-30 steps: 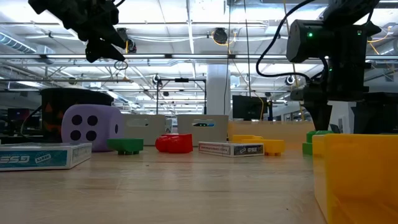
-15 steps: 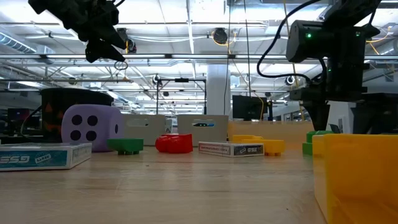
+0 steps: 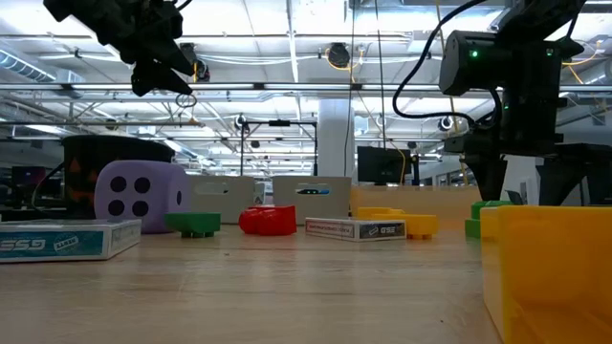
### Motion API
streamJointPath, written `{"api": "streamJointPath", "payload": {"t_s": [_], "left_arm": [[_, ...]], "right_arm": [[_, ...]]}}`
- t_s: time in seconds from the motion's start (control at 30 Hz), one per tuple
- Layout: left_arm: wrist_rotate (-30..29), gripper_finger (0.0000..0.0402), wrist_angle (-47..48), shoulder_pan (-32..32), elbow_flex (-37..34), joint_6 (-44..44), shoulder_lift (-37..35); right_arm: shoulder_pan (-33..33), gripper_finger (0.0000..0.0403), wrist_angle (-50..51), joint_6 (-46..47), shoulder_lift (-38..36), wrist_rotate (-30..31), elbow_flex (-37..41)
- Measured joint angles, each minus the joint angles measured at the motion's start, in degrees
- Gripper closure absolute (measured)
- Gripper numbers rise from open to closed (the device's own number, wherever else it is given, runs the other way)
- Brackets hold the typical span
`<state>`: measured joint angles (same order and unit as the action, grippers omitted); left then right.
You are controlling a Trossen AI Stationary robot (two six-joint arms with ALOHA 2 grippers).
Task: Pick & Place Toys
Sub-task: Put the red playing card into the orange bin
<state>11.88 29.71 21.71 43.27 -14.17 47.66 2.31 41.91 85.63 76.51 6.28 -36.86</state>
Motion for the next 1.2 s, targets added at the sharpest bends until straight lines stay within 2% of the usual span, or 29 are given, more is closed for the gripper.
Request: {"api": "streamJointPath", "payload": {"t_s": [0.33,0.8,0.93,1.2], "left_arm": [[0.0,0.019,0.02,0.0,0.0,0.2,0.02],[-0.02,0.019,0.04,0.02,0.0,0.22,0.02],[-0.02,0.019,0.04,0.02,0.0,0.22,0.02],[-0.01,0.019,0.04,0.02,0.0,0.17,0.02]], "right_arm": [[1.05,0.0035,-1.52,-0.9,0.09,-0.12,0.07],[4.8,0.004,-2.3,-3.86,0.04,-2.05,0.07],[5.31,0.0055,-2.23,-4.07,0.04,-2.92,0.07],[5.62,0.0111,-1.84,-4.65,0.02,-3.56,0.07]]}}
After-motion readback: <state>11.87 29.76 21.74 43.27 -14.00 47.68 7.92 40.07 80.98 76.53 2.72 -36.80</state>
